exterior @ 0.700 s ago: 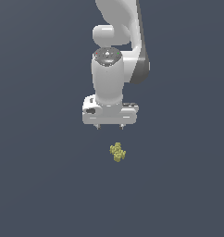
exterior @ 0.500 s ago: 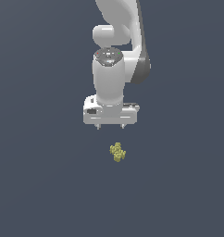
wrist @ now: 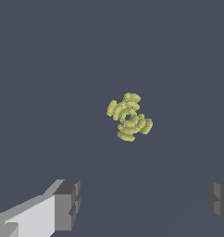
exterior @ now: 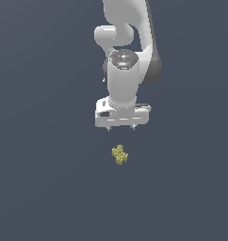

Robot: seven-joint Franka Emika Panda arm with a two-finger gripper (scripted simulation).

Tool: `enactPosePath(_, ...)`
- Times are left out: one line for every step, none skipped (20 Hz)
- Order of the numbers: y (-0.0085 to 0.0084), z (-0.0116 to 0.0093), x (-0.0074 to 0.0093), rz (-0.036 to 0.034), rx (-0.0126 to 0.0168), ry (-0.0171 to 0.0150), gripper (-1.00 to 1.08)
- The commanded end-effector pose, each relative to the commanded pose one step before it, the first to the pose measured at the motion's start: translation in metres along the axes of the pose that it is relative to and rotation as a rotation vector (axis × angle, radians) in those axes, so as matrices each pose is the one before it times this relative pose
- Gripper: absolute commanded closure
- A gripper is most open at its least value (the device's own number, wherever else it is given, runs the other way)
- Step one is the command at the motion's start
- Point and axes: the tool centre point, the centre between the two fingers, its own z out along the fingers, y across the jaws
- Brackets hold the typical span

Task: Pick up the object and move it to a goal position.

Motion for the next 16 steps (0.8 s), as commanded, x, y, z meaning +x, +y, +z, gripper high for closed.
enactPosePath(0.00141, 0.00107, 0.00069, -0.00369, -0.00087, -0.00030, -0.92)
enactPosePath(0.00000, 0.00101, 0.00068, -0.00558, -0.00044, -0.00032, -0.92)
enactPosePath(-0.00012, 0.00131, 0.00085, -0.00734, -0.00051, -0.00050, -0.92)
enactPosePath(-0.00004, 0.00160, 0.00104, -0.00882, -0.00064, -0.00054, -0.92)
enactPosePath(0.00013, 0.00189, 0.00126, -0.01017, -0.00082, -0.00051, -0.92)
enactPosePath(0.00028, 0.00217, 0.00145, -0.01152, -0.00098, -0.00050, -0.92)
enactPosePath(0.00039, 0.00245, 0.00163, -0.01290, -0.00109, -0.00054, -0.92)
enactPosePath(0.00040, 0.00275, 0.00178, -0.01439, -0.00114, -0.00064, -0.92)
enactPosePath(0.00040, 0.00306, 0.00193, -0.01597, -0.00117, -0.00076, -0.92)
enactPosePath(0.00044, 0.00338, 0.00208, -0.01749, -0.00120, -0.00085, -0.92)
enactPosePath(0.00053, 0.00370, 0.00222, -0.01897, -0.00124, -0.00090, -0.92)
enactPosePath(0.00063, 0.00403, 0.00236, -0.02045, -0.00126, -0.00097, -0.92)
enactPosePath(0.00070, 0.00438, 0.00248, -0.02197, -0.00124, -0.00105, -0.92)
enactPosePath(0.00078, 0.00473, 0.00259, -0.02349, -0.00121, -0.00111, -0.92)
enactPosePath(0.00088, 0.00509, 0.00268, -0.02498, -0.00116, -0.00117, -0.92)
enactPosePath(0.00096, 0.00542, 0.00274, -0.02627, -0.00107, -0.00121, -0.92)
